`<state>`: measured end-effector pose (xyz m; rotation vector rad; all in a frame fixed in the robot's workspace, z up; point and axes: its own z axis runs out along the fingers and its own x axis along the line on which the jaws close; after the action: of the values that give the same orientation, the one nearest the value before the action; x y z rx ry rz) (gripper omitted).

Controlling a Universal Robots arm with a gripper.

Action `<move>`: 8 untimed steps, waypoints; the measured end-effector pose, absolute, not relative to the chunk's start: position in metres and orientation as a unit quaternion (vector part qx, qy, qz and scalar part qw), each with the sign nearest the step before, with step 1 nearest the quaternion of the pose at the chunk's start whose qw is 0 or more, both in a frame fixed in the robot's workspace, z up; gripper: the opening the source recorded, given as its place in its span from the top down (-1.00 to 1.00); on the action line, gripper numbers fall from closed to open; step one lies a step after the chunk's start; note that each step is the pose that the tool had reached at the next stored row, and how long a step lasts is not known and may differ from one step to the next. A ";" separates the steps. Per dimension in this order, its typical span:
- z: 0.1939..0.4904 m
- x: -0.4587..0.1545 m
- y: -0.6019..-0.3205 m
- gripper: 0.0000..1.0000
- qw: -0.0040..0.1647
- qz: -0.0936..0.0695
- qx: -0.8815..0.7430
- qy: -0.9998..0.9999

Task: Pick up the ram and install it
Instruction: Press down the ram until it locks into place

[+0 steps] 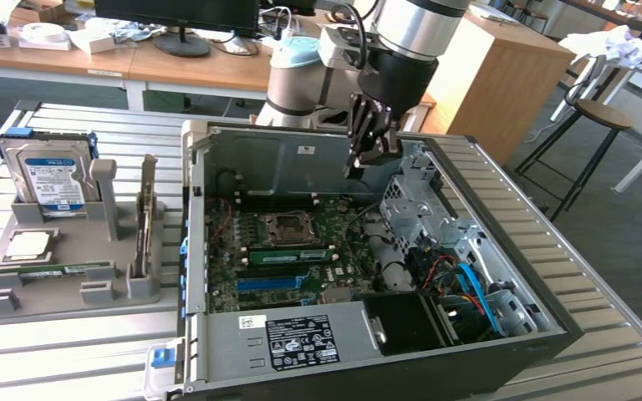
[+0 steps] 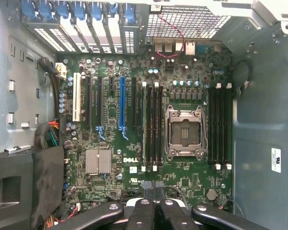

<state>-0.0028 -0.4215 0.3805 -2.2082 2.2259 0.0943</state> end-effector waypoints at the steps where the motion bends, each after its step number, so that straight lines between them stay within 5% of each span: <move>1: 0.380 -0.003 -0.421 0.80 0.002 0.030 -0.704 0.710; 8: 0.375 -0.003 -0.421 0.80 0.002 0.030 -0.704 0.710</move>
<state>-0.0028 -0.4215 0.3754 -2.2083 2.2258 0.0943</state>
